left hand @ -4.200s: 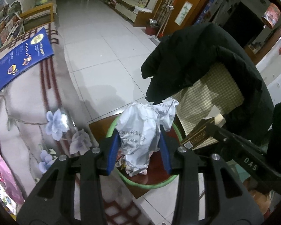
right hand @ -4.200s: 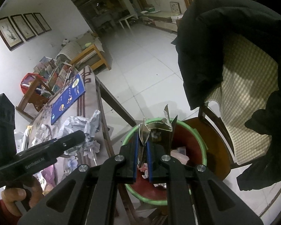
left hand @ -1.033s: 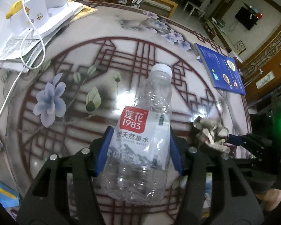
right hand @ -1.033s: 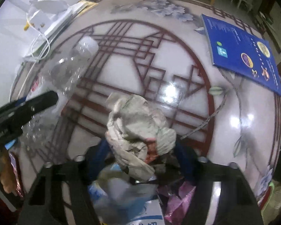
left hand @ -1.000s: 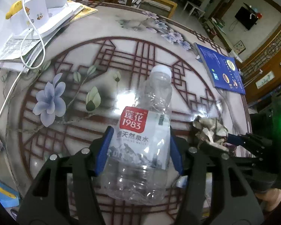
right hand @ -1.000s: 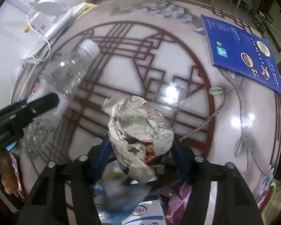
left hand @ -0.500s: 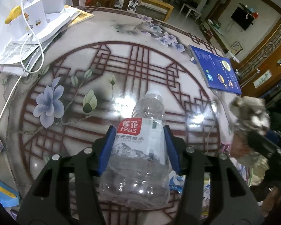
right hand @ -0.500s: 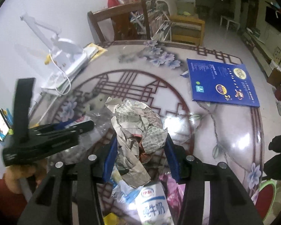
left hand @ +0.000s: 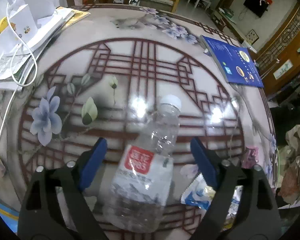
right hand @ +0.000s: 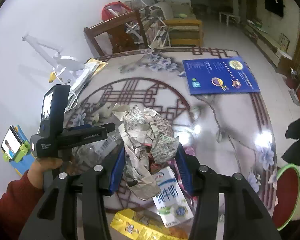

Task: Collect trash
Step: 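Grasp the clear water bottle with the left tool while the right tool grasps crumpled newspaper, then carry the water bottle and newspaper in both tools over the red bin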

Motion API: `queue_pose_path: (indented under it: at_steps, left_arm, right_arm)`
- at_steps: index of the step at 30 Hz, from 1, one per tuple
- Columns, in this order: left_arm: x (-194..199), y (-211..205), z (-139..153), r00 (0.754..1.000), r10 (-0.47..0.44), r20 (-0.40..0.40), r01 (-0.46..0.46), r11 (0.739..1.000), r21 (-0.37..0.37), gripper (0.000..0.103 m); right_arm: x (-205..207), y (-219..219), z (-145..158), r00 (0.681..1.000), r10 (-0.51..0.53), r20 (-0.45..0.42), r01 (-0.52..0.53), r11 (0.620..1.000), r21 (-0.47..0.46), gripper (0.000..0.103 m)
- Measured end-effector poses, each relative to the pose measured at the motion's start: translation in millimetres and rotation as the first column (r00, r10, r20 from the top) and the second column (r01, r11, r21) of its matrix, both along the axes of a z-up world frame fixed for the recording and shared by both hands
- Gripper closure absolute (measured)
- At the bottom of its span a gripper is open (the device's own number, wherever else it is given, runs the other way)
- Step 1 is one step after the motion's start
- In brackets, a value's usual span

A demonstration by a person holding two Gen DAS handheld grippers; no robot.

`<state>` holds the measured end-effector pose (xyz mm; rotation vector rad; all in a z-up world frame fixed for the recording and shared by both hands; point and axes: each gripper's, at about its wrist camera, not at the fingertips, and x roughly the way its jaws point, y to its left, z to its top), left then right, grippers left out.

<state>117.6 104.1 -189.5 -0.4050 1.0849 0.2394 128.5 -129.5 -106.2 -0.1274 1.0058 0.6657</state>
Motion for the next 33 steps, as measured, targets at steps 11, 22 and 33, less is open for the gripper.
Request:
queue_pose_path:
  at_steps: [11, 22, 33]
  left_arm:
    - [-2, -17, -22, 0.999, -0.029, -0.03, 0.029, 1.0, -0.004, 0.051]
    - [-23, -23, 31, 0.994, 0.002, 0.113, 0.001, 1.0, -0.027, 0.051]
    - [-26, -62, 71, 0.974, -0.082, 0.213, 0.093, 0.995, -0.045, 0.051]
  right_arm:
    - [-12, -16, 1, 0.999, -0.052, 0.002, 0.052, 0.999, 0.011, 0.055]
    - [-22, -28, 13, 0.994, -0.097, 0.045, 0.094, 0.993, 0.066, 0.055]
    - [-29, -38, 20, 0.99, -0.13, 0.061, 0.125, 0.989, 0.08, 0.055]
